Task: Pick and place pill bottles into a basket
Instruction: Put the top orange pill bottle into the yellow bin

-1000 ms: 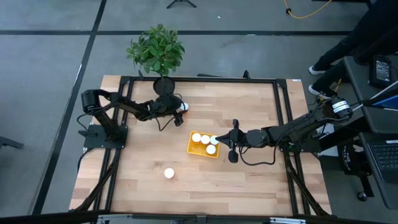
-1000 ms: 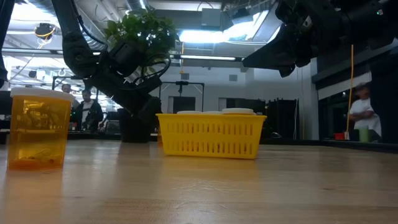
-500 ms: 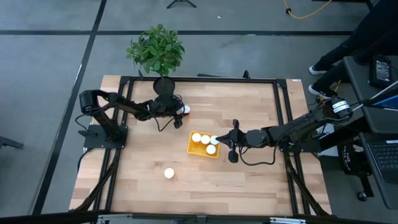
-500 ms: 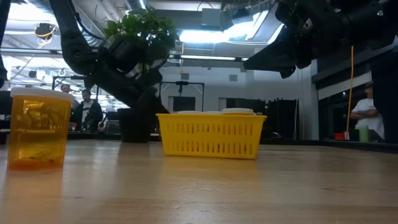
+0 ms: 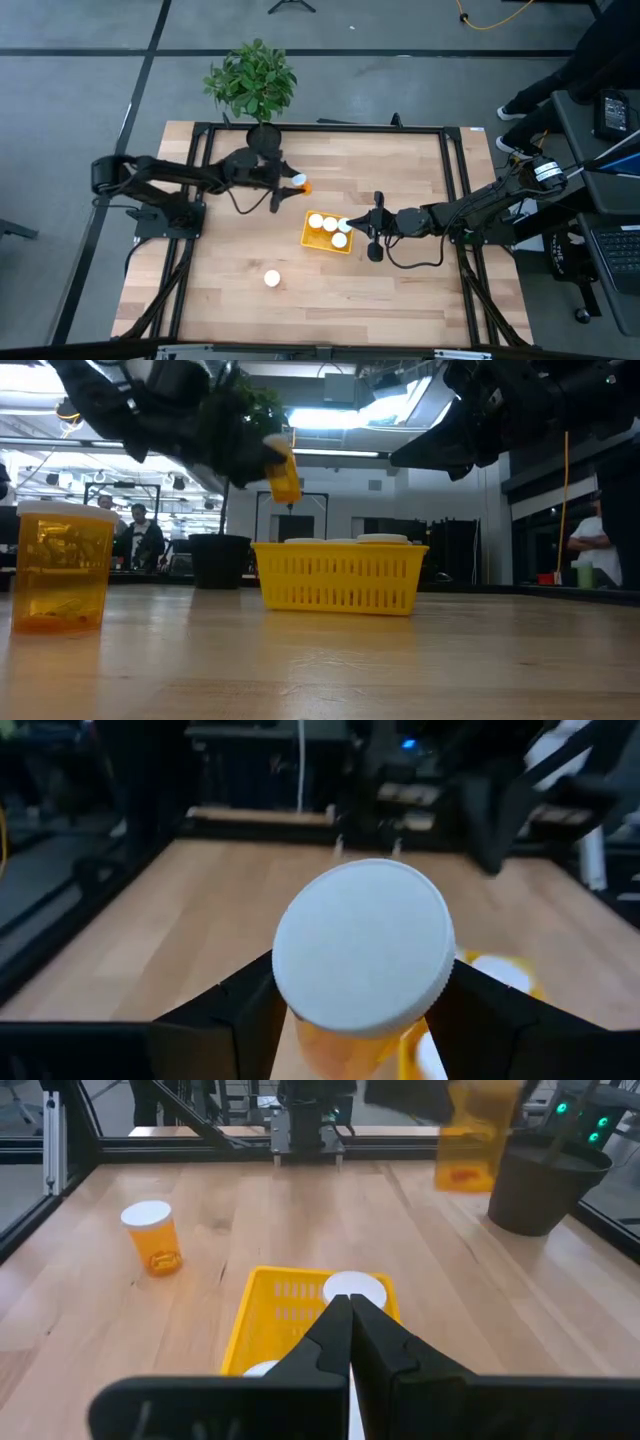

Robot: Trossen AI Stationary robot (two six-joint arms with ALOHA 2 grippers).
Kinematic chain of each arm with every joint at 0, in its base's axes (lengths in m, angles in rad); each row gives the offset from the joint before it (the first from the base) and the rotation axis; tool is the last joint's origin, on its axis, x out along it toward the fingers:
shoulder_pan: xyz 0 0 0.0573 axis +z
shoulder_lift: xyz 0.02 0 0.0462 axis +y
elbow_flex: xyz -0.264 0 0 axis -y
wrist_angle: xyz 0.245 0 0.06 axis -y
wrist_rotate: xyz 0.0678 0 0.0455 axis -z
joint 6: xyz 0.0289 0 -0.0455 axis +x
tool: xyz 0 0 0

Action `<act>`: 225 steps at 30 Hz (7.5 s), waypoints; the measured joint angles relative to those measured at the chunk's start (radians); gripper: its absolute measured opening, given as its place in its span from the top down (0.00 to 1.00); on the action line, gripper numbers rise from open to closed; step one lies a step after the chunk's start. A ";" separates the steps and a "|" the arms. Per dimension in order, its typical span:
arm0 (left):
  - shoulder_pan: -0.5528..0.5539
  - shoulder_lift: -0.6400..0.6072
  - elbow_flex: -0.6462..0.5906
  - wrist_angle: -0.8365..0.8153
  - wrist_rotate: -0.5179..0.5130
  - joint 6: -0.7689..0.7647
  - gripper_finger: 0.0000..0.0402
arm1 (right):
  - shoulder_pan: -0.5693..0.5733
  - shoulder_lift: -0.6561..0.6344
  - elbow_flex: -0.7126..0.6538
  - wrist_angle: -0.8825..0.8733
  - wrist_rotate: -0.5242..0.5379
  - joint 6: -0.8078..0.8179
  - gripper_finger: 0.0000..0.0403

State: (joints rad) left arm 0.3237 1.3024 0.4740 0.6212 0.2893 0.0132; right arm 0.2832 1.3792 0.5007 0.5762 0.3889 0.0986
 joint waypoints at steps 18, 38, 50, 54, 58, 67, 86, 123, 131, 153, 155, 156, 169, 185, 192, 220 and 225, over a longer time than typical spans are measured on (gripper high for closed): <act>-0.232 -0.079 0.000 -0.057 -0.023 -0.008 0.48 | 0.000 0.000 0.000 0.003 0.000 0.002 0.99; -0.430 0.056 0.000 0.172 -0.165 0.028 0.48 | 0.000 0.000 0.000 0.035 0.000 0.005 0.99; -0.430 0.289 0.114 0.242 -0.160 0.001 0.48 | 0.000 0.000 0.000 0.034 0.000 0.006 0.99; -0.430 0.364 0.149 0.234 -0.159 0.016 0.48 | 0.000 0.000 0.000 0.033 0.000 0.006 0.99; -0.430 0.408 0.154 0.234 -0.157 0.000 0.48 | 0.000 0.000 0.000 0.032 0.000 0.006 0.99; -0.434 0.421 0.155 0.224 -0.168 0.027 0.48 | 0.000 0.000 0.000 0.031 0.000 0.014 0.99; -0.434 0.421 0.155 0.192 -0.212 0.070 0.48 | 0.000 0.000 0.000 0.031 -0.001 0.032 0.99; -0.433 0.531 0.161 0.288 -0.249 0.080 0.48 | 0.000 0.002 0.000 0.032 -0.001 0.032 0.99; -0.433 0.531 0.161 0.288 -0.249 0.079 0.48 | 0.000 0.002 0.000 0.032 -0.001 0.032 0.99; -0.412 0.549 0.161 0.295 -0.260 0.033 0.48 | 0.000 0.002 0.000 0.032 -0.001 0.035 0.99; -0.412 0.549 0.161 0.298 -0.260 0.030 0.48 | 0.000 0.002 0.000 0.032 -0.001 0.034 0.99; -0.412 0.549 0.161 0.296 -0.260 0.024 0.48 | 0.000 0.002 0.000 0.032 -0.001 0.034 0.99; -0.417 0.549 0.161 0.283 -0.243 0.004 0.48 | 0.000 0.002 0.000 0.032 -0.001 0.032 0.99; -0.423 0.549 0.161 0.278 -0.272 -0.015 0.42 | 0.000 0.002 0.000 0.032 -0.001 0.035 0.99; -0.423 0.549 0.161 0.279 -0.272 -0.018 0.38 | 0.000 0.002 0.000 0.032 -0.001 0.035 0.99; -0.428 0.406 0.158 0.212 -0.271 0.111 0.38 | 0.000 0.002 0.000 0.020 -0.001 0.036 0.99; -0.446 0.280 0.157 -0.076 -0.279 0.137 0.38 | 0.000 0.002 0.000 0.019 -0.001 0.039 0.99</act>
State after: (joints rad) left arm -0.1227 1.5823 0.6313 0.5456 0.0107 0.1506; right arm 0.2832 1.3811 0.5007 0.5957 0.3878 0.1379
